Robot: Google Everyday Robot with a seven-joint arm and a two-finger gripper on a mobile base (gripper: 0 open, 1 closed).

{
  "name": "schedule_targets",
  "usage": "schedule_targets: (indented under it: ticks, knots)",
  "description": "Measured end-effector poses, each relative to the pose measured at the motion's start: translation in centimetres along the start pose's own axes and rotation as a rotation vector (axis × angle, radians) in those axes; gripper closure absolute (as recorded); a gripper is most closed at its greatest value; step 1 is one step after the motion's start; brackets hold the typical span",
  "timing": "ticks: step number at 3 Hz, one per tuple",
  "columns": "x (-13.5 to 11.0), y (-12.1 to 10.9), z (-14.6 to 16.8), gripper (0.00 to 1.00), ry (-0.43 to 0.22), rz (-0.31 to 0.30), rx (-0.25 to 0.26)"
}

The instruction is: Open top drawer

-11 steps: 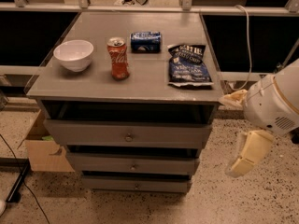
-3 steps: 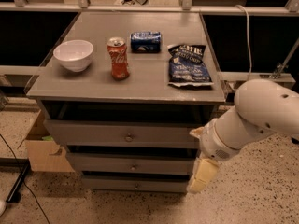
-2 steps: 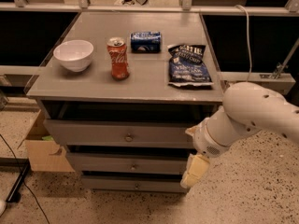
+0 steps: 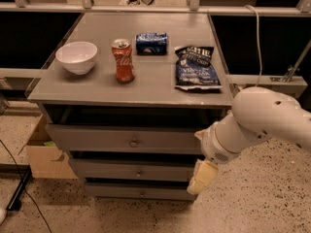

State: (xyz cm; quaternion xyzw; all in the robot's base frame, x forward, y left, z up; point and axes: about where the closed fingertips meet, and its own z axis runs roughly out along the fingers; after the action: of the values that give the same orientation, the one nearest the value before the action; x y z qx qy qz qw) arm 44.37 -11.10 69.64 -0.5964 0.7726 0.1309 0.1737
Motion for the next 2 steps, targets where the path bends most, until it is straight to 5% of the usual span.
schedule_targets:
  ticks: [1,2]
  knots:
    - [-0.8,-1.0,-1.3,0.00,0.007,-0.004,0.065]
    - [-1.4,-1.6,-0.2,0.00,0.000,-0.009,0.057]
